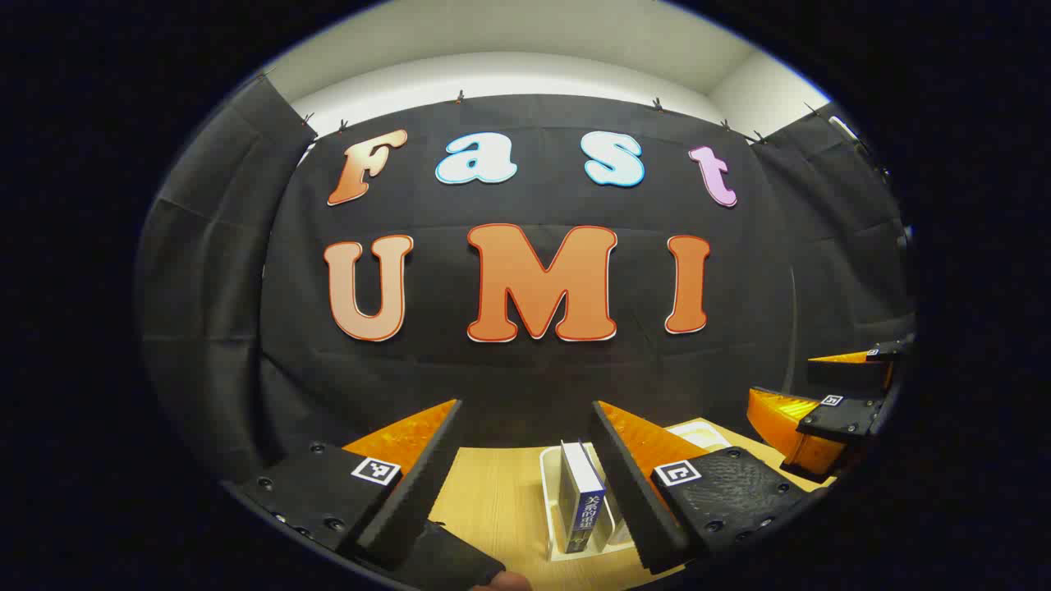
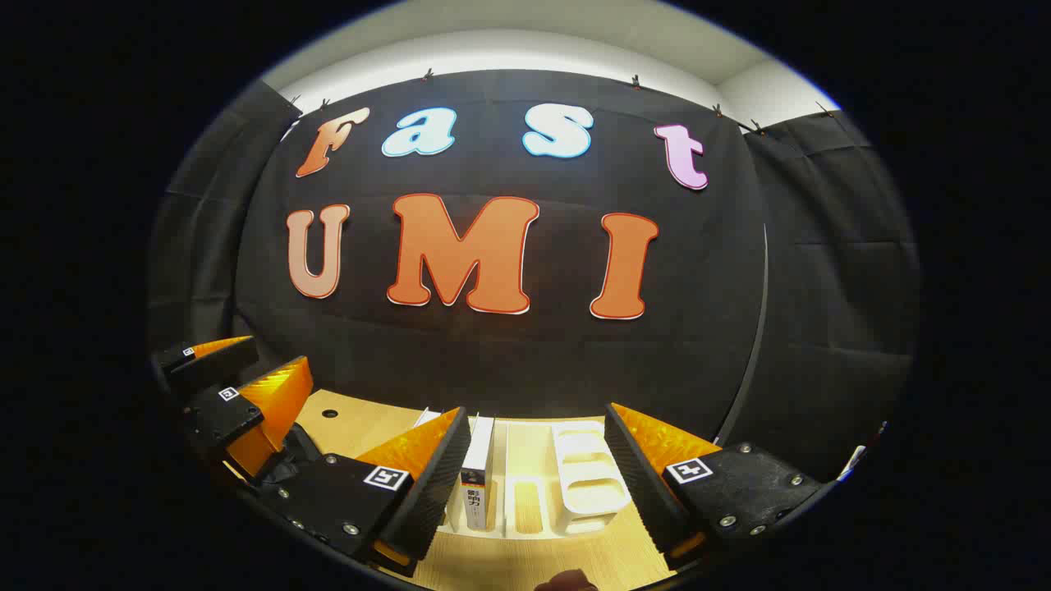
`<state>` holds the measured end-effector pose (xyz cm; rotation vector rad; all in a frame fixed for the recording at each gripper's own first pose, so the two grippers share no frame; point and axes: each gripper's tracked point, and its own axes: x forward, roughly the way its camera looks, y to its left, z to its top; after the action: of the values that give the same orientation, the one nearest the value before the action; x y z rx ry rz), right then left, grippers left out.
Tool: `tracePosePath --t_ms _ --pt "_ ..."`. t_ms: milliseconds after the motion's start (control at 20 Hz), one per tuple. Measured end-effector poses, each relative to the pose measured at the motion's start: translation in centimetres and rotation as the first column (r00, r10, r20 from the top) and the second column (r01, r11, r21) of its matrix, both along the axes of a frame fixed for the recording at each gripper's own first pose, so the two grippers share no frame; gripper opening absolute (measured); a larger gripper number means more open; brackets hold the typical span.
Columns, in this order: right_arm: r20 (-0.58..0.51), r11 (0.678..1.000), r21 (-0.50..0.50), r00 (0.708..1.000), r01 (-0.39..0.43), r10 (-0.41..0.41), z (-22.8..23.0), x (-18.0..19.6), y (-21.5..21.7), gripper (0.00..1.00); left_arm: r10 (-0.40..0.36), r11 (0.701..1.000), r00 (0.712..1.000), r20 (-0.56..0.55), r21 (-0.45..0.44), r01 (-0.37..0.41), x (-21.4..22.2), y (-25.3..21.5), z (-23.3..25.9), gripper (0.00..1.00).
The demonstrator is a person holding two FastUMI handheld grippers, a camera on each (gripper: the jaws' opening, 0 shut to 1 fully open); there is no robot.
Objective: Open the schoolbag, grab two books from the bookshelf and put them into the schoolbag.
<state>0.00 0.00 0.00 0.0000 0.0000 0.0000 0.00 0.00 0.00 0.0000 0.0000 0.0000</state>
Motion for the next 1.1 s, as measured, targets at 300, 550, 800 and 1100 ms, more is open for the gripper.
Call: tracePosePath --t_ms 300,550,800,1100 --pt "0.033 0.999 -0.025 0.999 -0.021 0.022 1.1 0.6 -0.6 0.98 0.032 0.999 0.999 -0.014 -0.002 -0.032 0.4 -0.1 -0.2 0.96" --pt "0.043 0.999 -0.005 0.998 -0.042 0.042 1.1 1.2 -1.4 0.98 0.043 0.999 0.999 0.0 0.0 -0.043 0.6 -1.2 0.9 0.96" --pt "0.037 0.998 -0.009 0.998 -0.056 0.057 0.9 1.3 -2.0 0.98 0.038 0.999 0.999 0.014 -0.01 -0.038 0.2 -2.7 1.4 0.97" --pt "0.041 0.997 -0.008 0.997 -0.07 0.071 0.6 1.2 -2.5 0.98 0.037 0.998 0.999 0.021 0.05 -0.038 -0.4 -3.7 1.4 0.96"
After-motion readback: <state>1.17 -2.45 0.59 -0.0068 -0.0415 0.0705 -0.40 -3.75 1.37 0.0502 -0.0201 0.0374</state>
